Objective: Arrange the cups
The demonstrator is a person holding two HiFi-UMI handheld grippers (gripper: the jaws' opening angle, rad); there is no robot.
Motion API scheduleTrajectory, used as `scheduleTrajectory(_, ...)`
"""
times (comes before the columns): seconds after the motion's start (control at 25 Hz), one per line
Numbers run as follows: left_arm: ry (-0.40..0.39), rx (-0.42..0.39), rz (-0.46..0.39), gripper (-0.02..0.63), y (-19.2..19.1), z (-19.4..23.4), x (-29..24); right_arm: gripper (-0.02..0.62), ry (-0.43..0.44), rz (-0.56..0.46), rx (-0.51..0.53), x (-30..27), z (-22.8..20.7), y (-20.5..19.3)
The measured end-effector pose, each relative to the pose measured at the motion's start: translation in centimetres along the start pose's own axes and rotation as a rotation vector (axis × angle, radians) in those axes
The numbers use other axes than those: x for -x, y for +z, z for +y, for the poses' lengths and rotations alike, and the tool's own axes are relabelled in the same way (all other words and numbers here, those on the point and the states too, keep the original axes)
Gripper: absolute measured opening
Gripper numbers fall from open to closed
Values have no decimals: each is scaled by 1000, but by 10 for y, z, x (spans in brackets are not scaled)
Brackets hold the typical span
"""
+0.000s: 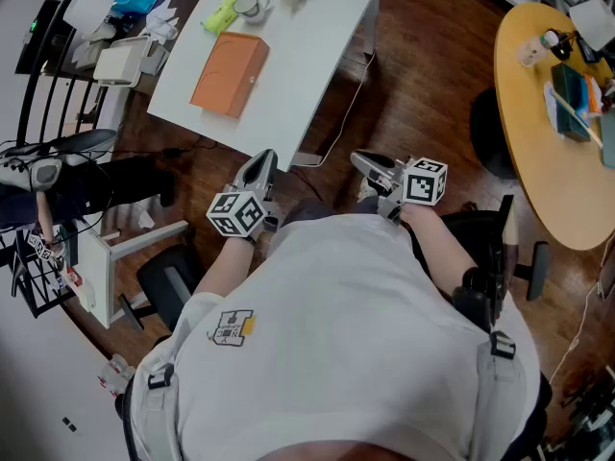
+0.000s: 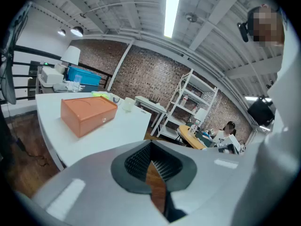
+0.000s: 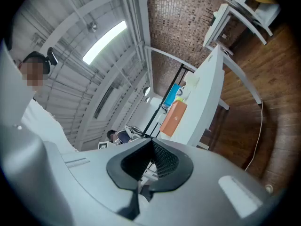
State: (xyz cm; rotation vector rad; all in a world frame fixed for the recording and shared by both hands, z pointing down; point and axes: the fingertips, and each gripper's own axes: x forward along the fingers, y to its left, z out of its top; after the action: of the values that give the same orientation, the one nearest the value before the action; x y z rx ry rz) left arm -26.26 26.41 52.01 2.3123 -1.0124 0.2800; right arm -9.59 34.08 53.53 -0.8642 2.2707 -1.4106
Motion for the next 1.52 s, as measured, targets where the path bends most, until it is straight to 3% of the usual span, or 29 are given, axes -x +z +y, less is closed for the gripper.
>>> scheduleTrajectory(0.32, -30, -67, 22, 0, 54, 5, -97, 0, -44, -127, -32, 4, -45, 72)
scheduleTrajectory(0.52, -44, -63, -21, 0, 90, 29, -138, 0, -108, -141, -20, -14, -65, 115)
scheduleTrajectory(0.72, -22, -31, -92, 0, 122, 54, -164, 0, -112, -81, 49, -49, -67, 166)
scheduleTrajectory(0.92, 42, -18, -111, 0, 125, 72, -172, 0, -109, 89, 157, -88, -77, 187)
scheduleTrajectory(1.16, 139, -20, -124, 0, 128, 74, -189, 0, -89, 367, 422, -137, -107, 223)
scheduleTrajectory(1.36, 300, 7, -150, 0, 153, 91, -224, 0, -11, 593, 623, -175, -141, 265)
scheduleTrajectory(1.52, 427, -74, -126, 0, 179, 109, -252, 0, 83, 696, 671, -195, -153, 294)
